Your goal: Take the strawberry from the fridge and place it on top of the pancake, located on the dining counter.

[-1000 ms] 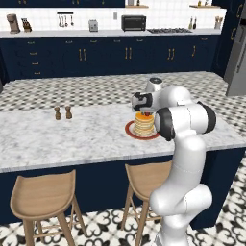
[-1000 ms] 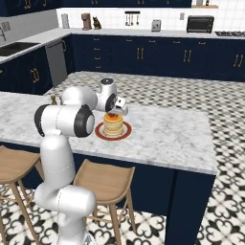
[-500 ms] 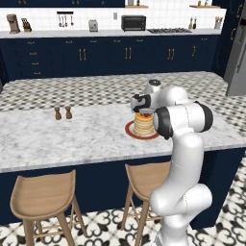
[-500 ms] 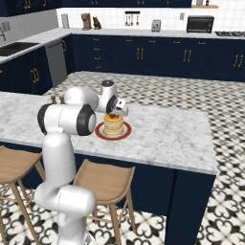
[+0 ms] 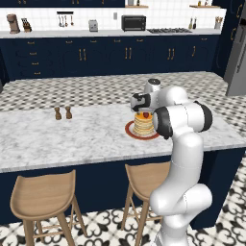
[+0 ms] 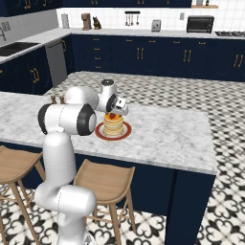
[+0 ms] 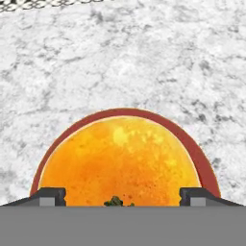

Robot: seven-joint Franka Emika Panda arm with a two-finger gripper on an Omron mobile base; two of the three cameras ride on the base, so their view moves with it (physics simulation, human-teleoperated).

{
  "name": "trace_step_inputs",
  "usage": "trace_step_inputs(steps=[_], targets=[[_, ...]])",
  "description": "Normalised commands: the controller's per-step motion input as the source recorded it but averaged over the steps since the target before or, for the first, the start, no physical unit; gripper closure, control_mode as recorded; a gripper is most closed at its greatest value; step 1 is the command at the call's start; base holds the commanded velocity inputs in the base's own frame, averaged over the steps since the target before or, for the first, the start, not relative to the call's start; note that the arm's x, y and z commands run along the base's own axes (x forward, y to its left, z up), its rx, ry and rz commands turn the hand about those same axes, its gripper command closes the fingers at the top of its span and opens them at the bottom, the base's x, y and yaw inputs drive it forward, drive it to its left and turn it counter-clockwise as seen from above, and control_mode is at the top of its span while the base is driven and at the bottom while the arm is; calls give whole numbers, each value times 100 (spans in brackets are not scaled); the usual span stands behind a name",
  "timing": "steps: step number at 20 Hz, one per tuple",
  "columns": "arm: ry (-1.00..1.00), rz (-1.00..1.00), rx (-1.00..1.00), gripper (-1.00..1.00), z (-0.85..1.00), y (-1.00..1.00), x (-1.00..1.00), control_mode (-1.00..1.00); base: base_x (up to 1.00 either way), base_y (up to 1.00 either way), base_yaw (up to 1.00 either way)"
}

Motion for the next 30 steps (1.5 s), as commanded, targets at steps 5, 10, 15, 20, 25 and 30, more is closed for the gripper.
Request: trace_step_inputs(steps=[5, 10, 15, 20, 25, 30], targets=[[0, -1, 0, -100, 0, 0, 0, -100, 0, 0, 0], [-5, 0, 0, -100, 31, 1, -52, -100, 0, 0, 0], [-7, -1, 0, -100, 58, 0, -100, -100, 0, 0, 0], [-1, -1, 0, -100, 56, 0, -100, -100, 0, 0, 0], [-9, 0, 0, -100, 45, 1, -100, -100, 0, 0, 0], [-21, 0, 0, -100, 49, 5, -100, -100, 0, 0, 0]])
